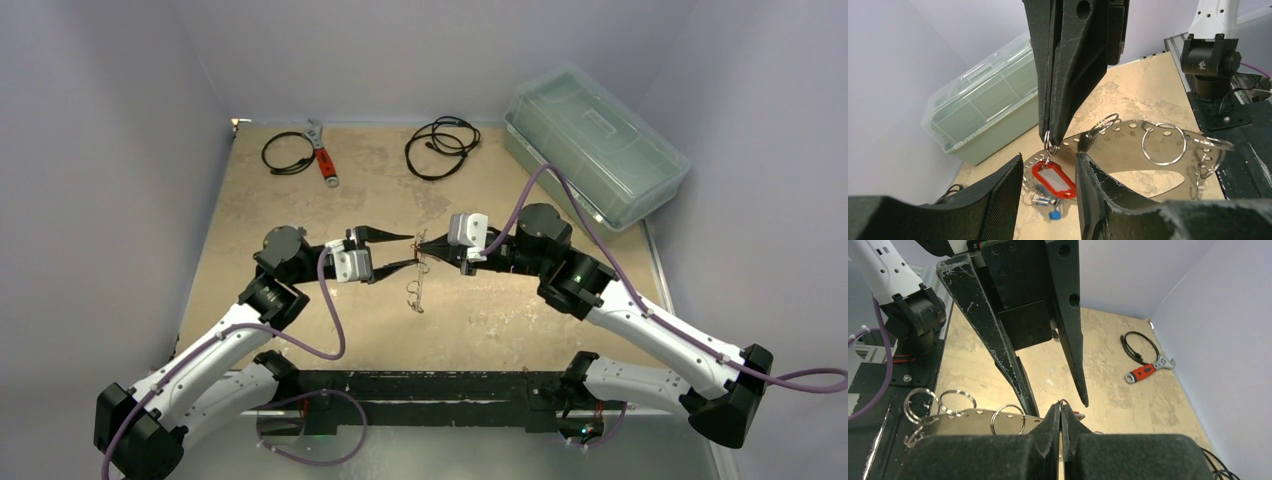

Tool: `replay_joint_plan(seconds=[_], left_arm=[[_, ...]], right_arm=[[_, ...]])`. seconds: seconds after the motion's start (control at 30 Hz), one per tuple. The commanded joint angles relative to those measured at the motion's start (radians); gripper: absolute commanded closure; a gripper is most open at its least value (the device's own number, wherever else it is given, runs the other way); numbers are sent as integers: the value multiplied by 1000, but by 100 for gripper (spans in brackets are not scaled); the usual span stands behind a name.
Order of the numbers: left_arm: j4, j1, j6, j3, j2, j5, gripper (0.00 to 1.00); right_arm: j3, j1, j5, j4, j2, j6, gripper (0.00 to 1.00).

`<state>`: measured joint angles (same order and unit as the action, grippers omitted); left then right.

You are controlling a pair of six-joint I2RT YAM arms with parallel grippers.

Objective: Put the keys on the keyring

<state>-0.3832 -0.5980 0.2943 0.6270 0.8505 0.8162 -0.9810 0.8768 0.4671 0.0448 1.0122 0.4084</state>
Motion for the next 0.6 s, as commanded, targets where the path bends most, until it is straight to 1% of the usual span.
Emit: replay_joint_plan(seconds=[0.0,0.1,0.3,0.53,0.57], left_arm=[[-57,-2,-31,-11,-8,28,61],[-58,-2,-34,-10,-4,33,68],[-70,-2,-43,-12,-4,39,68],[-81,-2,-53,-14,2,53,72],[-81,-2,-53,-16,2,55,74]], right_arm=[[-21,4,21,-48,-9,1,100],[-18,4,30,-53,-8,-1,100],[-13,4,42,-62,-6,-5,100],[-12,4,50,-69,-3,-10,100],[-11,4,51,-69,-3,-10,100]])
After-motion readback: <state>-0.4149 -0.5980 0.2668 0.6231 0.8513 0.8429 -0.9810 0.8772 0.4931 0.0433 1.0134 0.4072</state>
